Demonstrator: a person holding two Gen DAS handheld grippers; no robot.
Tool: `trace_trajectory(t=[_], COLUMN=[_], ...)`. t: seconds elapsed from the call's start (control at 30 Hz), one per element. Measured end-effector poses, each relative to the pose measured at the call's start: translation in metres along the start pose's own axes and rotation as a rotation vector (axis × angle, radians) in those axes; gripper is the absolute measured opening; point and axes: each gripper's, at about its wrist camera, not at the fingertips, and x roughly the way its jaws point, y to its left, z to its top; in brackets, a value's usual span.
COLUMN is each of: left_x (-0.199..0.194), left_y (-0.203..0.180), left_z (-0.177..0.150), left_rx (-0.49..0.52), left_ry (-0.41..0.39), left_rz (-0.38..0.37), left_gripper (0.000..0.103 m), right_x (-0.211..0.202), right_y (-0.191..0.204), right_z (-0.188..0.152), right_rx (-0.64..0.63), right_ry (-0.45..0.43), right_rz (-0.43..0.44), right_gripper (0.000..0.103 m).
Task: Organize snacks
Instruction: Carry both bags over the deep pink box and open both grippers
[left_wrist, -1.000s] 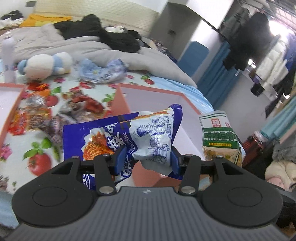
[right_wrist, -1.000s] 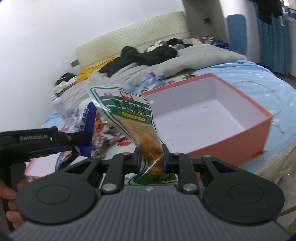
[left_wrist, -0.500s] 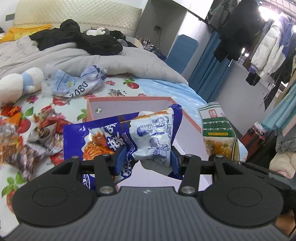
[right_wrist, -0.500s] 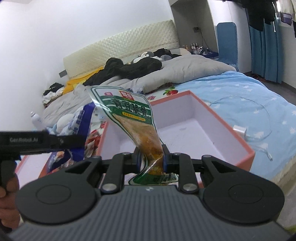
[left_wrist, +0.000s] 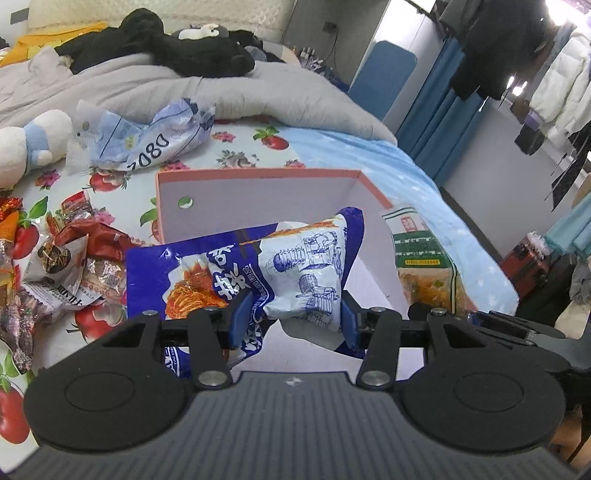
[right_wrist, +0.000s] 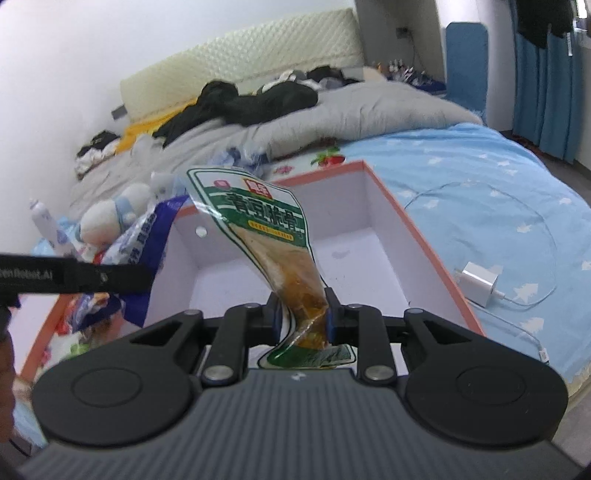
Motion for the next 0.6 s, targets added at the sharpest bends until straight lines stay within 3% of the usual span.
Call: trace_trajectory(t=[0.13,0.2,0.27,0.3,0.33,0.6], left_x=[0.003,0.000,-0.005,-0.010,-0.015,-0.064], left_y=[0.003,0.004,0.002,0.001,0.000,-0.003], left_z=[0.000,0.000,-0.001,-0.001,-0.003,-0.020], left_rx=[-0.022,-0.030,-0.017,-0.010,-0.001,0.020], left_ry=[0.004,0.004,-0.009,-0.016,-0.026,-0.089], left_rz=[0.037,0.021,0.023,0.022,0.018,0.008], left_gripper=[0.061,0.067,0.072,0.072,0.072,0.072], right_x=[0.005,0.003,-0.001,-0.004,-0.006,-0.042], right_y=[-0.003,-0.005,-0.005,-0.003,-0.002,0.021], right_z=[-0.005,-0.005,-0.005,-0.005,-0.005,-0.014], right_rx=[0.012,0.032,0.042,0.040,0.036,0.026], right_ry=[0.016,0.017,0.011,0.006,0.000,-0.055], right_rz=[0.004,0.023,0.035,0.027,0.027,0.055], right_gripper=[0.036,0.036,0.052,0.065,0.070,0.069])
